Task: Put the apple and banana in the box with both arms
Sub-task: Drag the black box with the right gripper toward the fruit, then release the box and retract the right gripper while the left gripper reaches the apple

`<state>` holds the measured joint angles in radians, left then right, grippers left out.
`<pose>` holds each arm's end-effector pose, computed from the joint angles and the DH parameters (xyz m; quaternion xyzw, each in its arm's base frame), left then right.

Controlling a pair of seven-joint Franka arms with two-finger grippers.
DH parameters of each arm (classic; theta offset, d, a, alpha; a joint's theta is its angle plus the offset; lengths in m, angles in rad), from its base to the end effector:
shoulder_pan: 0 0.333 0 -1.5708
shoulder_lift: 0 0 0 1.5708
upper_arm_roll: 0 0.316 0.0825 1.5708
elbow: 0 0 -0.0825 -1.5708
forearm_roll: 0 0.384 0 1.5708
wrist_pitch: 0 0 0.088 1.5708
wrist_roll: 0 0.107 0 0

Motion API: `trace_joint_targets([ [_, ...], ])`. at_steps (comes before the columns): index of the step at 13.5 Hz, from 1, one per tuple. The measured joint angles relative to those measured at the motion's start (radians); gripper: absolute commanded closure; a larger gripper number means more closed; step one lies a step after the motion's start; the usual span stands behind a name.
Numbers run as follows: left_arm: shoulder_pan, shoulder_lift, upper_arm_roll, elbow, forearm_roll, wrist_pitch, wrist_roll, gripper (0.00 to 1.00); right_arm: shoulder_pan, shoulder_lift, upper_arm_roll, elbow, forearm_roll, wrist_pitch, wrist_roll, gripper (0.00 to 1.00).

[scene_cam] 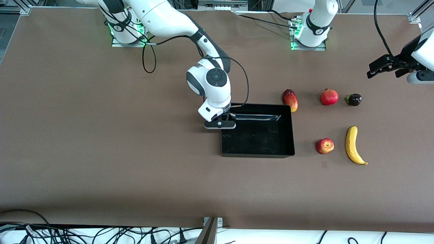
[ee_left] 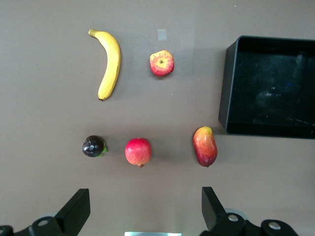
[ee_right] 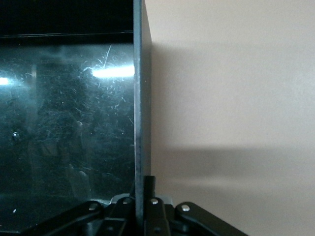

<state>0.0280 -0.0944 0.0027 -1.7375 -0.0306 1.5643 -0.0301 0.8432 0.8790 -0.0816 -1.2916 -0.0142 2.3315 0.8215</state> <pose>0.5205 0.0128 0.5964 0.9986 0.0309 -0.0394 0.0154 0.5416 0.5385 0.2323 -0.9960 0.0081 -0.0826 0.0330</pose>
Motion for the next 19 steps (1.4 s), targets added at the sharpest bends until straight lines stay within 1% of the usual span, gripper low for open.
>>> trace_joint_targets([
  [2, 0.0, 0.0, 0.0, -0.002, 0.0, 0.0, 0.0, 0.0, -0.003, 0.0, -0.001, 0.005, 0.0, 0.001, 0.011, 1.0],
  [3, 0.0, 0.0, 0.0, -0.003, 0.0, 0.0, 0.0, 0.0, -0.002, 0.0, -0.001, 0.006, 0.0, 0.001, 0.036, 0.13],
  [4, 0.0, 0.0, 0.0, -0.004, 0.0, 0.0, 0.0, 0.0, -0.001, 0.0, -0.001, 0.007, 0.0, 0.001, 0.07, 0.0],
  [6, 0.0, 0.0, 0.0, -0.004, 0.0, 0.0, 0.0, 0.0, 0.001, 0.0, 0.0, 0.011, 0.0, 0.006, 0.111, 0.0],
  [9, 0.0, -0.001, 0.0, -0.004, 0.0, 0.0, 0.0, 0.0, 0.0, -0.003, -0.001, 0.026, 0.0, 0.008, 0.115, 0.0],
  [11, 0.001, -0.001, 0.003, -0.004, -0.028, 0.001, -0.013, 0.0, -0.006, -0.02, -0.005, 0.038, 0.0, -0.018, 0.108, 0.0],
  [12, 0.001, -0.001, 0.009, -0.004, -0.054, 0.002, -0.023, 0.0, -0.017, -0.041, -0.009, 0.045, 0.0, -0.054, 0.089, 0.0],
  [14, 0.003, -0.001, 0.02, -0.005, -0.064, 0.003, -0.025, 0.0, -0.061, -0.106, -0.015, 0.057, 0.0, -0.153, 0.017, 0.0],
  [17, 0.003, -0.001, 0.023, -0.009, -0.064, 0.028, -0.025, 0.0, -0.158, -0.231, -0.017, 0.062, 0.002, -0.33, -0.107, 0.0],
  [19, 0.003, 0.0, 0.022, -0.015, -0.064, 0.031, -0.025, 0.0, -0.218, -0.295, -0.017, 0.061, 0.026, -0.417, -0.192, 0.0],
])
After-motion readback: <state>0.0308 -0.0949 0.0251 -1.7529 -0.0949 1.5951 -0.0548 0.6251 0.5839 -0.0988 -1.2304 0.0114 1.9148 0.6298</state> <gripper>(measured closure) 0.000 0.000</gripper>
